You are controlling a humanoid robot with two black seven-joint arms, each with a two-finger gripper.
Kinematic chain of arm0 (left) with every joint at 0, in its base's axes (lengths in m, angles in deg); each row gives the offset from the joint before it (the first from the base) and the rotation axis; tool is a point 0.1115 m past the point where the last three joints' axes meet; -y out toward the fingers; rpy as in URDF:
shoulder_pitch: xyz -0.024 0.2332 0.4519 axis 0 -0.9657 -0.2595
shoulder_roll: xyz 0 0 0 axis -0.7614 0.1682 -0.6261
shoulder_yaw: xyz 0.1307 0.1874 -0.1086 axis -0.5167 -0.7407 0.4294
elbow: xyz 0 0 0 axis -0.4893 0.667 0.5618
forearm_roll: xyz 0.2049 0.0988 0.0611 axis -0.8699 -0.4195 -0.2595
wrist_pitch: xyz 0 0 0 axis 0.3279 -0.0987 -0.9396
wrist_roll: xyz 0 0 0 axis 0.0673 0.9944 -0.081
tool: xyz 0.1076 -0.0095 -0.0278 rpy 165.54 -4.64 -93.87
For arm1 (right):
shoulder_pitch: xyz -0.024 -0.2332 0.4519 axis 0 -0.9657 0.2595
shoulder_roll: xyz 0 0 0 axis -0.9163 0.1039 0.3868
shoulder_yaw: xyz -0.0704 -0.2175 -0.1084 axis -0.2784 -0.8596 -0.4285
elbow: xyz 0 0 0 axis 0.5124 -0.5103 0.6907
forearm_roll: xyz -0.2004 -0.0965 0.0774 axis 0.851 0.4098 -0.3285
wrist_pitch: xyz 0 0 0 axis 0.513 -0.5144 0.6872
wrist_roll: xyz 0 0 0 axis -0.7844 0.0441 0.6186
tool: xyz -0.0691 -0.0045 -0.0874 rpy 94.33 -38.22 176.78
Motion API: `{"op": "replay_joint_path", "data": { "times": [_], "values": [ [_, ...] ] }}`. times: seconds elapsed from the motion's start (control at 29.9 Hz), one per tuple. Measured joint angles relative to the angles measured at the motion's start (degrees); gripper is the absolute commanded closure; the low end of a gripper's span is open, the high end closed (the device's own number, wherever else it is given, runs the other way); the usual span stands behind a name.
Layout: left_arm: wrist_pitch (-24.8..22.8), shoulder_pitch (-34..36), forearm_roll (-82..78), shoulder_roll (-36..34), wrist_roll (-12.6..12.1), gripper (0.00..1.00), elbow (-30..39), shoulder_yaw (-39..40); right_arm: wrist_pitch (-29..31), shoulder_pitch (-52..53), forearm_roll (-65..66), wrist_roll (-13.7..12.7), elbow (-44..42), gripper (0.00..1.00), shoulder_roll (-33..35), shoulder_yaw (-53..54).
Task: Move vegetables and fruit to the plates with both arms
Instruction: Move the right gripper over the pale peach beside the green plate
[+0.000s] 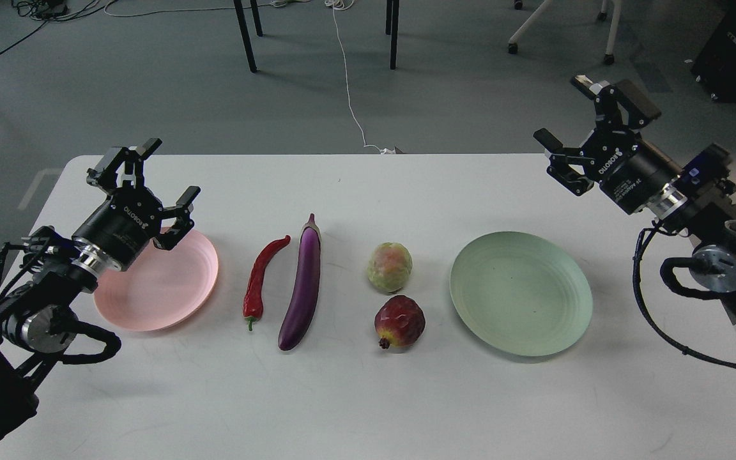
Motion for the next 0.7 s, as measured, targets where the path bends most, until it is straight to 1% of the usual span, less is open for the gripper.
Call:
{"op": "replay_joint_path", "data": {
  "times": [0.13,0.2,0.3,0.5,0.6,0.7],
  "values": [
    [0.0,0.15,0.05,-0.72,0.1,0.02,0.37,-0.06,0.01,16.59,12.19,0.38,0.87,0.01,-0.97,-15.77],
    [0.0,0.17,0.18,-0.87,0.15,0.02,0.59,-0.07,0.02,24.34,18.48,0.51,0.95,0.01,-3.57,-24.38],
    [0.0,0.06,0.41,-1.1,0.29,0.02,0.79,-0.07,0.02,31.1,28.22,0.57,0.83,0.01,-7.69,-33.03],
    [0.0,-0.22,0.53,-1.97,0.34,0.02,1.8,0.1,0.02,34.2,45.94,0.57,0.76,0.01,-14.67,-40.57],
    [0.0,-0.25,0.53,-2.18,0.34,0.02,2.03,0.12,0.01,34.22,49.8,0.57,-0.24,0.01,-18.33,-43.47],
    [0.0,-0.25,0.53,-2.32,0.34,0.02,2.08,0.24,-0.01,33.99,50.64,0.55,-3.76,0.01,-22.13,-45.32]
  ]
}}
